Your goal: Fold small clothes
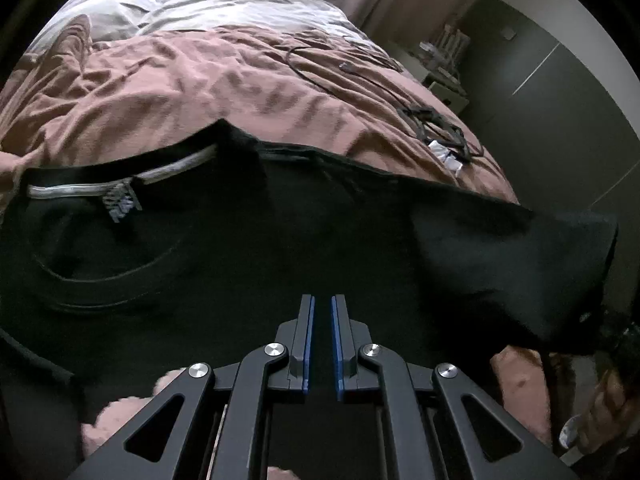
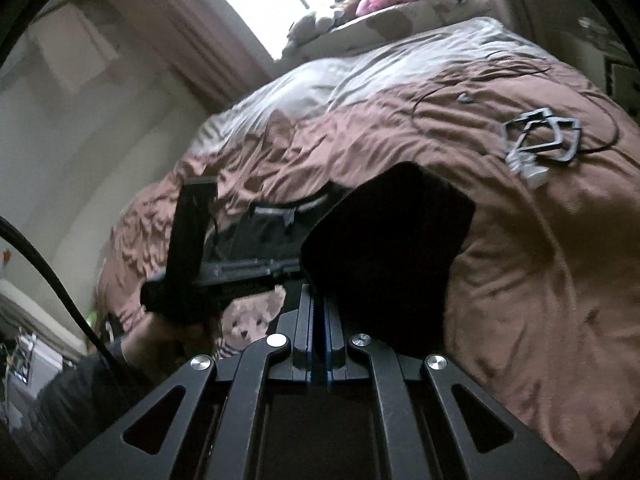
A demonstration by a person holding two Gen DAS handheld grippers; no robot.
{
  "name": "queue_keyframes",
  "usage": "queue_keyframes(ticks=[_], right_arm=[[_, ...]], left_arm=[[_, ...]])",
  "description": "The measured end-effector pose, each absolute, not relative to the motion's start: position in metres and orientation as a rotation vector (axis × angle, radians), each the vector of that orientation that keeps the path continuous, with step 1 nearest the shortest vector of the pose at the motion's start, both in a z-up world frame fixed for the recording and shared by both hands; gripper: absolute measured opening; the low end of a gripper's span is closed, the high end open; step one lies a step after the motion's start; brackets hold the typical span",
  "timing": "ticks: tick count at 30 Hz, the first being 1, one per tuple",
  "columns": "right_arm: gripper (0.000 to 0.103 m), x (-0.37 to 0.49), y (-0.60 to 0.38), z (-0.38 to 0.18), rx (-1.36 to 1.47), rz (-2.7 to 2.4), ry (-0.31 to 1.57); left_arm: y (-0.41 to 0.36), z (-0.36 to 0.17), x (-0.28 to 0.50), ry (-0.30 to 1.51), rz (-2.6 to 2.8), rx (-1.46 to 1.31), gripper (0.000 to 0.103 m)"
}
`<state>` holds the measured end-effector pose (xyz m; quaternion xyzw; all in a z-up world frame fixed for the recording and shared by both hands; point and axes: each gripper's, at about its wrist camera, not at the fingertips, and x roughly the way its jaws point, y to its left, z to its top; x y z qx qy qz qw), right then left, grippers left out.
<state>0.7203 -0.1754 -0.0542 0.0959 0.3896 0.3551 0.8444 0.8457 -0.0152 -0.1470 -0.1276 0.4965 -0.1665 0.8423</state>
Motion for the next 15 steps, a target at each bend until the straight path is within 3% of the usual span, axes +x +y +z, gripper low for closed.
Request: queue_keyframes(ticks=[5, 7, 8, 9, 10, 11, 12, 14, 15], right_arm=[[0.002, 0.728, -0.132, -0.072, 0.149, 0.786, 0.888], [0.003, 0.732, -0.112, -0.082, 0.109, 0.797, 0.926], [0.005, 0.733, -0.106, -0.088, 0.093, 0.792, 0.952], [0.013, 0.738, -0.099, -0.093, 0.092, 0.794, 0.989], [0.019, 0.740, -0.098, -0.095, 0.102, 0.800, 1.004], [0.034, 0.741, -0.099, -0.094, 0.111, 0.804, 1.004], [0.048, 0.743, -0.101, -0.093, 0.117, 0.806, 0.993], [0.066, 0.745, -0.109, -0.089, 0.136, 0.804, 0.981], [0.066, 0.746, -0.114, -0.088, 0.144, 0.803, 0.973]], left_arm=[[-0.003, -0.147, 0.844, 1.056, -0.334, -0.231, 0.015], [0.001, -0.148, 0.844, 1.056, -0.322, -0.215, 0.027], [0.003, -0.148, 0.843, 1.053, -0.318, -0.211, 0.041], [0.004, -0.147, 0.842, 1.048, -0.315, -0.206, 0.058], [0.005, -0.146, 0.841, 1.038, -0.313, -0.199, 0.064], [0.005, -0.144, 0.839, 1.023, -0.313, -0.188, 0.073], [0.004, -0.143, 0.838, 1.014, -0.316, -0.181, 0.075], [0.002, -0.141, 0.837, 1.010, -0.324, -0.169, 0.075], [-0.001, -0.140, 0.836, 1.010, -0.331, -0.166, 0.075]])
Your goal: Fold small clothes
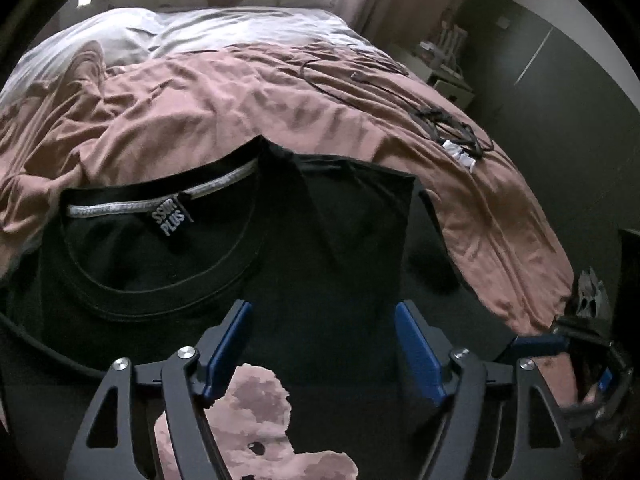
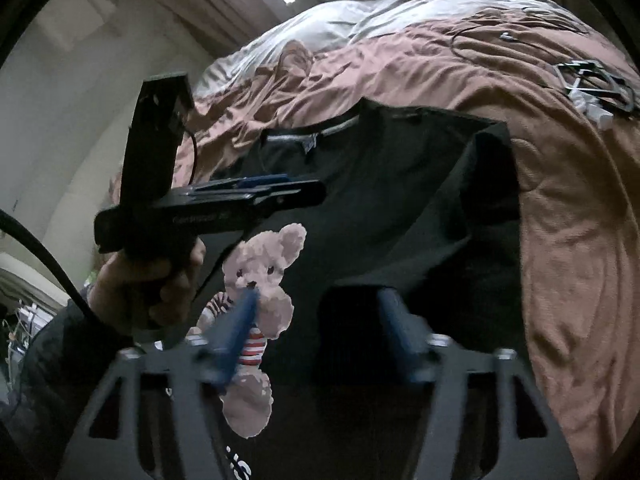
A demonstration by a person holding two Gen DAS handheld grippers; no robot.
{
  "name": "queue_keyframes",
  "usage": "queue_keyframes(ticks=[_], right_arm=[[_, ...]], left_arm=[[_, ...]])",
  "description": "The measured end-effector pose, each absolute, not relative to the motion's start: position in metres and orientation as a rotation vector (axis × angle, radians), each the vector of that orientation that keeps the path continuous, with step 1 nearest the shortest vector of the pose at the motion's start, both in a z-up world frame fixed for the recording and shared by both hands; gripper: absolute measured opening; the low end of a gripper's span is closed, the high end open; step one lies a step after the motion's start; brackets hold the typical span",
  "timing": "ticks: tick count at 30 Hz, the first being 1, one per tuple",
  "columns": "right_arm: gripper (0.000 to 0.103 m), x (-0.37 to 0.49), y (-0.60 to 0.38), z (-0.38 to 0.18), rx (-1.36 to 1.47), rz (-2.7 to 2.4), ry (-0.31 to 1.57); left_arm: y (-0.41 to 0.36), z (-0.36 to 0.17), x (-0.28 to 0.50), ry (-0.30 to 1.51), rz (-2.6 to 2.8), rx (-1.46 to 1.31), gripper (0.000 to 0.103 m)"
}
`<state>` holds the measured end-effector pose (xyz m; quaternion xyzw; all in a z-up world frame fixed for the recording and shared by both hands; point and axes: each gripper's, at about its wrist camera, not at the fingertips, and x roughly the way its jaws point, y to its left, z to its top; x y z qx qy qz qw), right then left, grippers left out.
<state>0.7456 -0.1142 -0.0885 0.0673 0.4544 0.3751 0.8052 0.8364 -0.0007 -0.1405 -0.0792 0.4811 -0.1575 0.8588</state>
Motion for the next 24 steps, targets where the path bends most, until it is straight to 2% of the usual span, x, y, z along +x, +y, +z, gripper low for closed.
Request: queue_keyframes(ticks=[14, 16, 18, 20, 24], right_arm=[[0.066, 0.742, -0.207, -0.103, 0.208, 0.517, 0.914], [0.058, 0.736, -0.212, -0.108, 0.203, 0.495, 0.911], [0.045, 0.726, -0.221, -0.113, 0.209, 0.491, 0.914], [0.038, 0.720, -0.225, -0.117, 0.212, 0.486, 0.920], [0.031, 0.717, -0.231, -0.131, 0.215, 0.474, 0.942]], left_arm=[[-0.074, -0.137, 0.790, 0.974, -0.446, 0.149, 0.075], [-0.085, -0.137, 0.784, 0.965, -0.466, 0.194, 0.075], [-0.094, -0.138, 0.780, 0.959, -0.487, 0.221, 0.075], [-0.104, -0.142, 0.779, 0.968, -0.507, 0.227, 0.075], [-0.120, -0.150, 0.777, 0.984, -0.542, 0.243, 0.075]])
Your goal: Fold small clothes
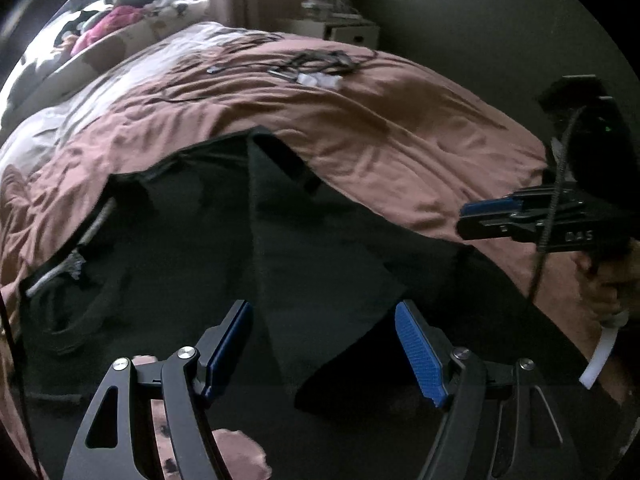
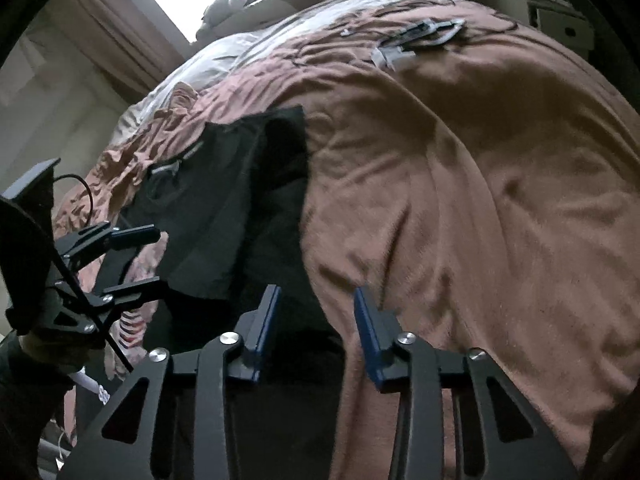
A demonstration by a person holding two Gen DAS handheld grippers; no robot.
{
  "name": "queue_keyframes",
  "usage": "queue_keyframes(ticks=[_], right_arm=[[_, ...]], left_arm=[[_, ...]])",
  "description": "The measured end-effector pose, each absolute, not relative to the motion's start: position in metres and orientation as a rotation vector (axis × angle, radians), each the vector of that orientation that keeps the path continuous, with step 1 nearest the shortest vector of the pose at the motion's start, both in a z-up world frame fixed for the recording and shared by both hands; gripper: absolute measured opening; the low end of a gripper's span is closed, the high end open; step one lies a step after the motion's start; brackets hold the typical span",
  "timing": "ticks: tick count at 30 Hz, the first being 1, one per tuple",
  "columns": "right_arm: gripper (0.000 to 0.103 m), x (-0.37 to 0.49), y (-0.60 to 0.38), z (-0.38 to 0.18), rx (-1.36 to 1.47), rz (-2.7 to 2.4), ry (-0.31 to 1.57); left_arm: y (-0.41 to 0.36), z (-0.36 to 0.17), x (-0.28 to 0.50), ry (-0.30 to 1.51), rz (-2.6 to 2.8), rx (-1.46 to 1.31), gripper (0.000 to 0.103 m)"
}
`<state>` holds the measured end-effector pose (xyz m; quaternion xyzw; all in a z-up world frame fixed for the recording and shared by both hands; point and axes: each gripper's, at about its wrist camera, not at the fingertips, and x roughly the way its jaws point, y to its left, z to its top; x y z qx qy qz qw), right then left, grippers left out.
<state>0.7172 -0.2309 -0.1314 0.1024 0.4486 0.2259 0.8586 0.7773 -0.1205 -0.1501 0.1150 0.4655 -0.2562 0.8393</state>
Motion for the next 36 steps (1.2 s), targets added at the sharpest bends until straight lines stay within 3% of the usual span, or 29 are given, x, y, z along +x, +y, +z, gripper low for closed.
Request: queue_keyframes(ticks=[5, 17, 19, 21, 23, 36], right_arm=[[0.025, 0.716, -0.241, -0.155, 0.261, 0.489, 0.969], [0.025, 0.699, -0.264, -0.170, 0.343, 0.561, 0.894], [0.025, 0.695, -0.264, -0.170, 0.328, 0.564, 0.890], [0.025, 0.691, -0.265, -0.167, 0.329, 0.562, 0.883], [0.025, 0.689, -0.266, -0.166, 0.330, 0.557, 0.879], [0.025, 0.680, -0.257, -0.152, 0.279, 0.568, 0.835]], left_arm=[[-0.134, -0.165, 0.782, 1.015, -0.553, 0.250, 0.075], [-0.163, -0.186, 0.788, 1.023, -0.530, 0.340, 0.075], [-0.163, -0.184, 0.790, 1.001, -0.505, 0.345, 0.057], [-0.159, -0.182, 0.794, 1.019, -0.499, 0.306, 0.025], [-0.153, -0.176, 0.797, 1.017, -0.443, 0.294, 0.013], [-0.088, -0.147, 0.814, 1.038, -0.253, 0.152, 0.012]])
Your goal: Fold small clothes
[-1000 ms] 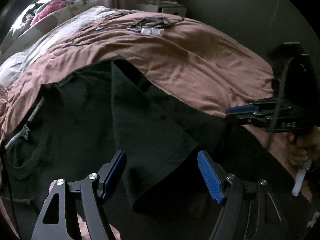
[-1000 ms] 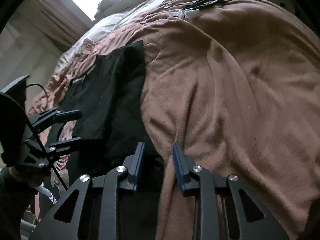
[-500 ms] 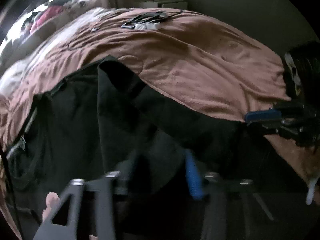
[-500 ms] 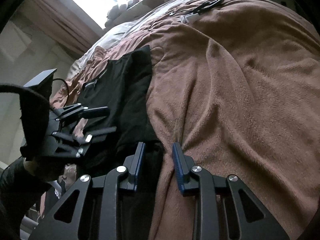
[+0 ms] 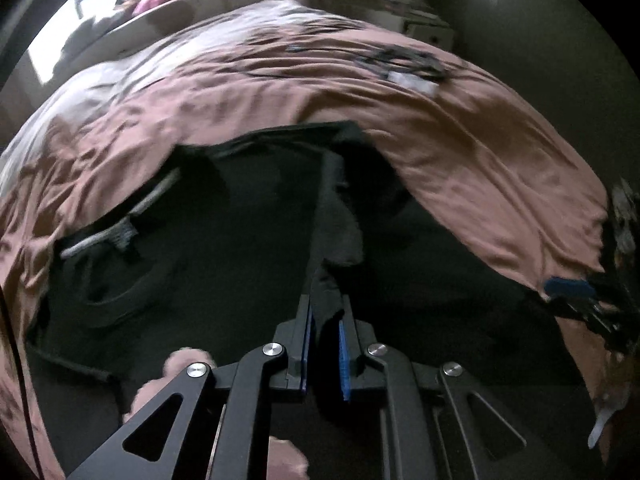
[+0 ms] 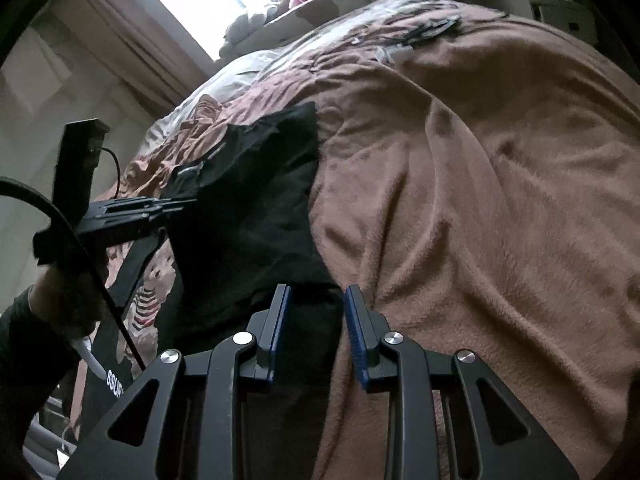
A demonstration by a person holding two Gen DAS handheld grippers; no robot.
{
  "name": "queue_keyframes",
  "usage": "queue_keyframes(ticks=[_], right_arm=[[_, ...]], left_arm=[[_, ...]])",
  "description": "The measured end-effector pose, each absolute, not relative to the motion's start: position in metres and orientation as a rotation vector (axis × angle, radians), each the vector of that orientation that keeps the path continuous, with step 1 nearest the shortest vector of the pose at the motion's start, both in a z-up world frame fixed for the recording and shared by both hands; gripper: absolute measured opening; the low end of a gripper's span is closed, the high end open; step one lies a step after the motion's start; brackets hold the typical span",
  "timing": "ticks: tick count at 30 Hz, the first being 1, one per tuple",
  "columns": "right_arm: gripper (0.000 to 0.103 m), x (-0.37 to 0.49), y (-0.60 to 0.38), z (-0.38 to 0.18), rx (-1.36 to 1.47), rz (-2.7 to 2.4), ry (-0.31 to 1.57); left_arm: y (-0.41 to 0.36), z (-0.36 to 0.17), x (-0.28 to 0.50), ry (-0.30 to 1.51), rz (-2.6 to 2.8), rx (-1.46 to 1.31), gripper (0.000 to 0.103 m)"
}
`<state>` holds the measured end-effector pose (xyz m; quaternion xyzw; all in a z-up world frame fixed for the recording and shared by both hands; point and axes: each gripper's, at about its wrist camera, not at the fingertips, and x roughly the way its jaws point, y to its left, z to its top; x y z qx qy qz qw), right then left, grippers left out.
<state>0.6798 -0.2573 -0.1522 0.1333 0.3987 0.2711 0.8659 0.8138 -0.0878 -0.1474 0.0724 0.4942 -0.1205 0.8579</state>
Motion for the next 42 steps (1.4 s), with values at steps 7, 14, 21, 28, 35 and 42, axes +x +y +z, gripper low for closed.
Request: queue_keyframes(ticks=[7, 14, 21, 28, 35, 42], right_arm=[[0.025, 0.677, -0.250, -0.151, 0.238, 0.570, 0.833], [0.025, 0.677, -0.244, -0.147, 0.202, 0.580, 0.811], [0.025, 0.674, -0.242, -0.144, 0.183, 0.585, 0.777], [0.025, 0.678, -0.243, -0.145, 0.162, 0.567, 0.786], [0.025, 0.682, -0.246, -0.132, 0.176, 0.510, 0.831], [0.025, 0.647, -0.244, -0.085, 0.137, 0.442, 0.847]], left_arm=[[-0.042, -0.151, 0.825, 1.053, -0.108, 0.055, 0.014], [-0.031, -0.152, 0.822, 1.032, -0.115, 0.038, 0.057], [-0.021, -0.173, 0.840, 1.058, -0.122, 0.012, 0.036], [0.003, -0.192, 0.848, 1.106, -0.089, -0.061, 0.007], [0.041, -0.160, 0.814, 1.102, -0.055, -0.171, 0.007], [0.084, -0.094, 0.748, 1.077, -0.052, -0.213, 0.011]])
